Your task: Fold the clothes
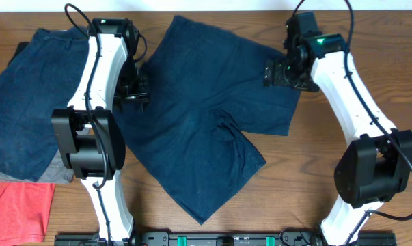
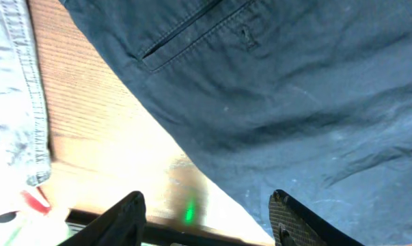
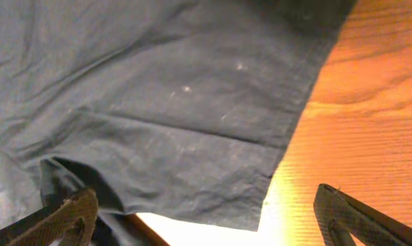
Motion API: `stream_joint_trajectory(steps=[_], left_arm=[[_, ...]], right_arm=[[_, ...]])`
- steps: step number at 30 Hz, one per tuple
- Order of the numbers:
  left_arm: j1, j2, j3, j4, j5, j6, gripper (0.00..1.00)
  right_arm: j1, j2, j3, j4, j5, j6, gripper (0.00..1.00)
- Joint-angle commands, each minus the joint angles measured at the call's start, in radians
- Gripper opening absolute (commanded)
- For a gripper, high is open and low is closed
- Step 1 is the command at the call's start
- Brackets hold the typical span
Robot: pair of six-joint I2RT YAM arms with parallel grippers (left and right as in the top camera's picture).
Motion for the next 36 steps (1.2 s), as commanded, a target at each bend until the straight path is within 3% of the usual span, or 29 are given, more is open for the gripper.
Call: stream_joint_trajectory(steps=[1,5,12,16,27,36], left_arm=[[0.002,-0.035,-0.002,-0.003,-0.040,-0.002,0.61],[0.004,-0.132,0.006,0.060,-0.040,-0.010,0.62],[0.024,-0.321,0.006,0.242,-0.040,-0.031,0.74],[0.026,-0.353,0.006,0.282,-0.040,-0.031,0.74],[0.026,-0.351,0.005,0.289,-0.040,-0.009,0.74],[0.026,-0.351,0.005,0.290,-0.039,-0.009,0.74]], right_arm=[[0.050,-0.016,-0.044,0.003,-0.010,0.017,0.99],[0.124,-0.016,-0.121,0.049,-0.033,0.016,0.99],[0.225,-0.016,-0.264,0.156,-0.033,0.043,0.99],[0.234,-0.014,-0.347,0.207,-0.028,0.052,0.99],[0.147,-0.012,-0.480,0.296,0.002,0.086,0.99],[0.014,0.053,-0.493,0.332,-0.023,0.024,0.98]])
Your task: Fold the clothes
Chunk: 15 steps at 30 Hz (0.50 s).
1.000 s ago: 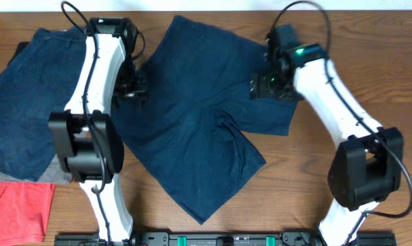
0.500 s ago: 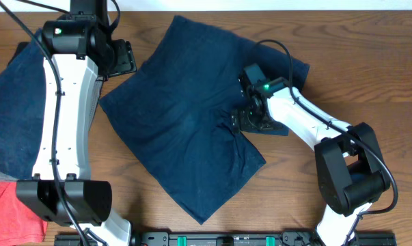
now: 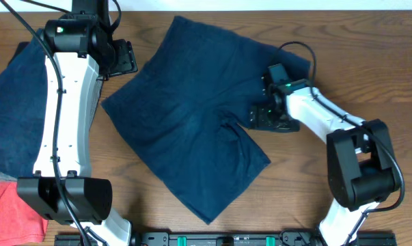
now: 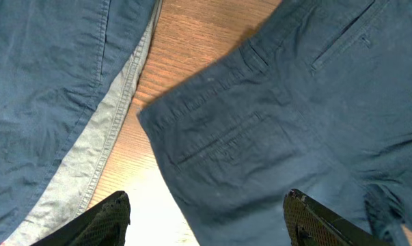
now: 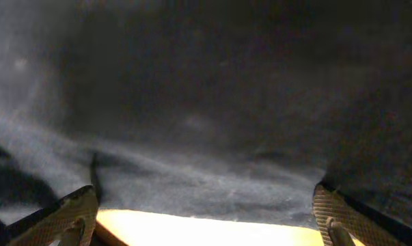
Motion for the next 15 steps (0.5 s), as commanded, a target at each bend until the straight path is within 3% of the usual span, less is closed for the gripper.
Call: stream_joint_trajectory(steps=[1,15], left_arm=[[0.004,0.009,0.003,0.002,-0.008,0.006,0.74],[-0.051,0.015,0.003,0.048,-0.004,0.005,0.74]], right_arm=[[-0.068,0.064,-0.019,0.019,-0.010,-0.047,0.98],[-0.287,0.111,0.001,0.329,-0.022,-0.110,0.95]])
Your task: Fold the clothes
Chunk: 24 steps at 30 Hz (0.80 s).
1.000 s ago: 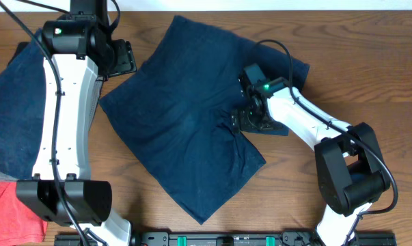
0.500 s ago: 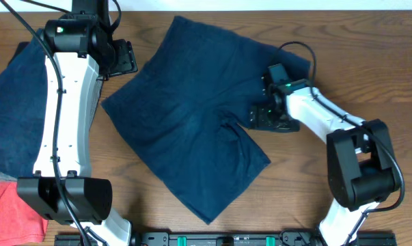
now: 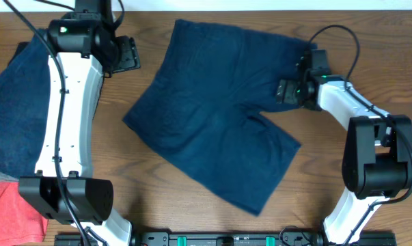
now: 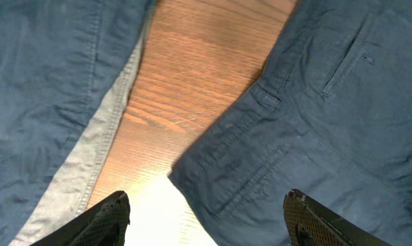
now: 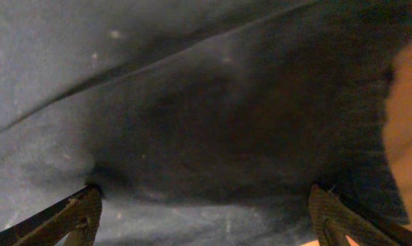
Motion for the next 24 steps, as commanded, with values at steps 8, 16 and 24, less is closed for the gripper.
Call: stream_joint_trajectory(steps=[8,16,24], left_arm=[[-0.039,0.017,0.003,0.010,-0.005,0.006,0.74],[-0.039,0.017,0.003,0.010,-0.009,0.016,0.74],[-0.039,0.016,0.003,-0.057,-0.009,0.105,0.78]], right_arm=[[-0.070,0.029,0.156,-0.146,-0.057,-0.078,0.99],[-0.058,-0.204,0.315,-0.417,-0.058,-0.082,0.99],[0.005,-0.538,0.320,-0.616,-0.116,-0.054,0.99]])
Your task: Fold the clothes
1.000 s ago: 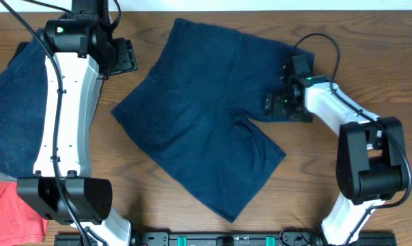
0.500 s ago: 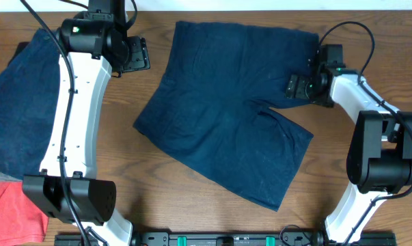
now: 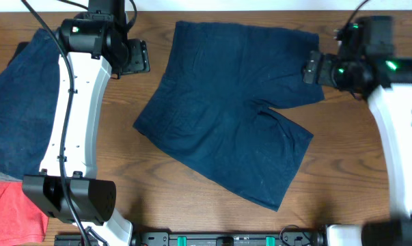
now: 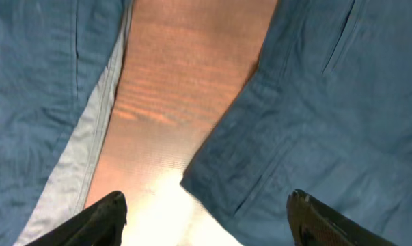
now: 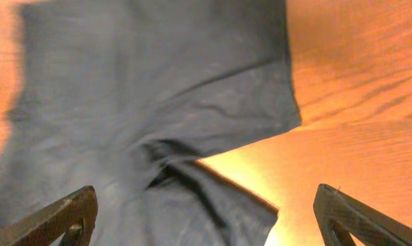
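Dark navy shorts (image 3: 219, 109) lie spread flat mid-table, waistband to the left and both legs pointing right. My left gripper (image 3: 139, 58) hovers open off the waistband's far corner. In the left wrist view that gripper (image 4: 206, 222) is empty over bare wood, with the shorts' waistband (image 4: 328, 102) to its right. My right gripper (image 3: 308, 70) hangs open above the upper leg's hem. In the right wrist view this gripper (image 5: 209, 219) holds nothing, and both leg hems (image 5: 158, 89) lie below it.
A pile of blue garments (image 3: 18, 102) covers the table's left side, with a pale grey piece (image 4: 83, 164) at its edge. A red cloth (image 3: 7, 212) lies at the front left. Bare wood table (image 3: 356, 157) shows to the right of the shorts.
My right gripper was low on the shorts' upper leg and is now raised clear of it, further right. The shorts lie slightly further right. My left gripper has shifted a little right.
Both grippers were first at the shorts' sides, left at the waistband and right at a leg. Then the left was at the far left corner and the right was down on the crotch. The shorts then lay further right, and now both grippers are off them.
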Motion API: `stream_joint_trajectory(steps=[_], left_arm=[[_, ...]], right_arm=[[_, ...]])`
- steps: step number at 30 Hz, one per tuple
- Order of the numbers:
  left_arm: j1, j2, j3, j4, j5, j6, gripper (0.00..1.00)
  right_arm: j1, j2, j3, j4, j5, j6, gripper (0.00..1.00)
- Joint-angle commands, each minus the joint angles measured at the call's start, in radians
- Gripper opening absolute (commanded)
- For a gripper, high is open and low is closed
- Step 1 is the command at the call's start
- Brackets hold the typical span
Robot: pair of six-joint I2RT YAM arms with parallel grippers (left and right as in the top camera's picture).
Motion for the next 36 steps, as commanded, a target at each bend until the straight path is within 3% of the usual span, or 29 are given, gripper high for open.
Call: stream_joint_trajectory(steps=[1,11,22,36], left_arm=[[0.003,0.013,0.003,-0.034,-0.008,0.082,0.78],[0.004,0.013,0.003,-0.096,-0.008,0.206,0.83],[0.003,0.014,-0.049,-0.107,-0.008,0.215,0.84],[0.003,0.014,-0.231,-0.034,0.004,0.210,0.84]], right_arm=[[0.065,-0.092,0.006,-0.055,-0.032,0.022,0.99],[0.308,-0.161,-0.039,-0.233,0.151,0.279,0.99],[0.484,-0.160,-0.418,-0.051,0.168,0.474,0.99],[0.592,-0.159,-0.685,0.158,0.158,0.487,0.99]])
